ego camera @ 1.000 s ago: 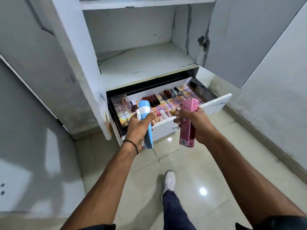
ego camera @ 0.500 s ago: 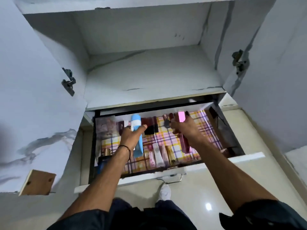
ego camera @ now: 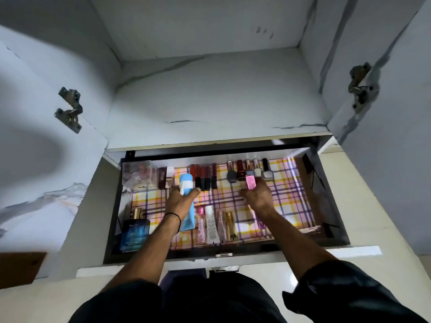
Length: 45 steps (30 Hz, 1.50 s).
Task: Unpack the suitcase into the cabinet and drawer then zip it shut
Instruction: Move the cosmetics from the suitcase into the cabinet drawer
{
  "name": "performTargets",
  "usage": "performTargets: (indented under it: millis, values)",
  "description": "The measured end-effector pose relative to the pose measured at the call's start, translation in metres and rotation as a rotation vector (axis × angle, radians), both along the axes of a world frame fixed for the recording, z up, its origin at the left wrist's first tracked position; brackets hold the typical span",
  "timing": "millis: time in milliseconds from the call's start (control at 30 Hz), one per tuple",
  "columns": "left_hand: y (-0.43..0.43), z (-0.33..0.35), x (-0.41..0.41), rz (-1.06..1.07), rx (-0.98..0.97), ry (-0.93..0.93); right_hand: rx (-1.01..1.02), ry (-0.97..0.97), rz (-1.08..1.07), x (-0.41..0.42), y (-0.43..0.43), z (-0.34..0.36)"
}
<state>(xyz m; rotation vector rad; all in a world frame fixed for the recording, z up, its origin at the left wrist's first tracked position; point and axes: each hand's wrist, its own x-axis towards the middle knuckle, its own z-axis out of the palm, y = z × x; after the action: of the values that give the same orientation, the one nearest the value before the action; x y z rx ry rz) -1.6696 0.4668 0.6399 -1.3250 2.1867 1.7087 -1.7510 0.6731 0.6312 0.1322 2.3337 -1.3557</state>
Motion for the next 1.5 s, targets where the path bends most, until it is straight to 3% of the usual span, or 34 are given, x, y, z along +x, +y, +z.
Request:
performTargets:
  millis: [367, 733, 933, 1067, 1333, 1500]
  values:
    - [0.041, -0.009, -0.042, -0.096, 0.027, -0.006, 0.088, 0.034, -0.202, -0.059, 0.053, 0.0]
    - [0.031, -0.023, -0.039, -0.048, 0.039, -0.033, 0.037, -0.053, 0.01, -0.036, 0.025, -0.02]
    - [0.006, -0.028, -0.026, 0.033, 0.024, -0.034, 0.069, 0.041, 0.039, -0.038, -0.013, -0.015]
    - [-0.013, -0.03, -0.015, 0.058, 0.025, -0.022, 0.163, 0.119, 0.16, -0.046, -0.049, -0.012]
    - [-0.047, -0.033, 0.002, 0.035, -0.044, -0.062, 0.5, 0.106, 0.134, -0.051, -0.112, -0.019]
    - [-0.058, -0.037, 0.002, 0.03, 0.02, -0.068, 0.306, 0.204, 0.05, -0.037, -0.102, -0.021]
